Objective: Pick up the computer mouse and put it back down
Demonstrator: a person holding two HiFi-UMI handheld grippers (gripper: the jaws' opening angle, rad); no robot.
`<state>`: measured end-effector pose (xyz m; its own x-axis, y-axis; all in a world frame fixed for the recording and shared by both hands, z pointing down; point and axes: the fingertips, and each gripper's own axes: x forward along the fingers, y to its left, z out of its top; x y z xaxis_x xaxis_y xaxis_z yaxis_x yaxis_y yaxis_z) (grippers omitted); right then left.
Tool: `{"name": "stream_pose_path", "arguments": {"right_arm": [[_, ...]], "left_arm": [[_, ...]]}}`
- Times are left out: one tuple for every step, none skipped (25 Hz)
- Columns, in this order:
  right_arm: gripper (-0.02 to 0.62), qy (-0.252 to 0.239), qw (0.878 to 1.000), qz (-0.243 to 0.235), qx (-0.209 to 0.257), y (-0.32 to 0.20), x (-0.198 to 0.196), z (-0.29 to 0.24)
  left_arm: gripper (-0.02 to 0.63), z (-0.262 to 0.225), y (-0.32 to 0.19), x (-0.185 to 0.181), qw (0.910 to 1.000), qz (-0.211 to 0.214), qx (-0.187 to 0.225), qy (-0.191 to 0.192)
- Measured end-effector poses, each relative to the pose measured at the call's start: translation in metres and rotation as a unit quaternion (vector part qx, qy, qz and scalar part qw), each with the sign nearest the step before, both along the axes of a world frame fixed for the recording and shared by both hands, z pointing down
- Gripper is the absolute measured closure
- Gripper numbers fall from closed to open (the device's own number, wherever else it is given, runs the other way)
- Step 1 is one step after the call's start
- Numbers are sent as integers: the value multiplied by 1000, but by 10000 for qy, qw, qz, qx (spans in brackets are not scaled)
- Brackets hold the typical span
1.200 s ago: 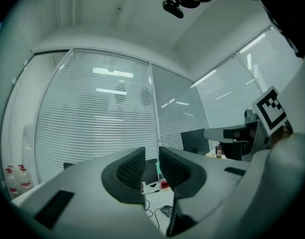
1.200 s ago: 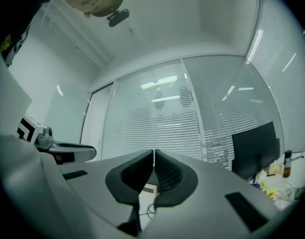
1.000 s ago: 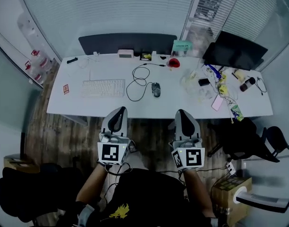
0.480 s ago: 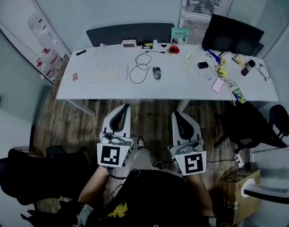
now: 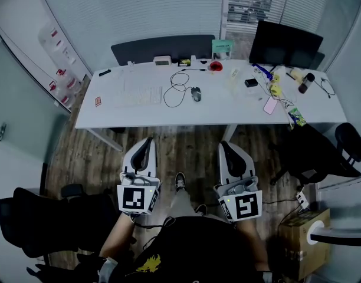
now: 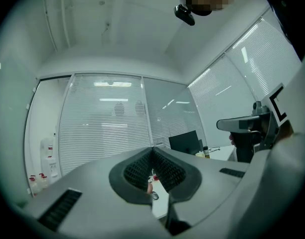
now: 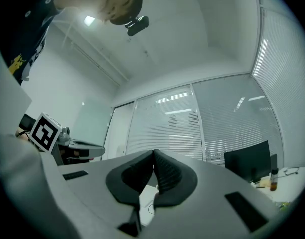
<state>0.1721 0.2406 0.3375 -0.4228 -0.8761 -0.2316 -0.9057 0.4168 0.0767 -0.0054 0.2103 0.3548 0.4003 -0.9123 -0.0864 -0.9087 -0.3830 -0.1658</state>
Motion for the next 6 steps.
{"name": "stream_pose_path", "arguments": {"right_arm": [[581, 6, 10000, 11, 0, 1, -1, 0], [581, 11, 10000, 20, -5, 2, -1, -1], [581, 17, 10000, 26, -12, 3, -2, -2], [581, 28, 10000, 29, -18, 5, -3, -2], [581, 42, 10000, 31, -21, 7, -5, -3], [581, 57, 10000, 32, -22, 9, -6, -4]], "left_arm": [[594, -3, 1, 0, 10000, 22, 35, -6], [594, -6, 2, 1, 10000, 43, 70, -9], [594, -8, 3, 1, 9999, 61, 96, -10], [594, -10, 4, 2, 9999, 74, 113, -9], [594, -11, 5, 2, 9999, 83, 122, -6], [594, -12, 7, 2, 9999, 92, 128, -1]]}}
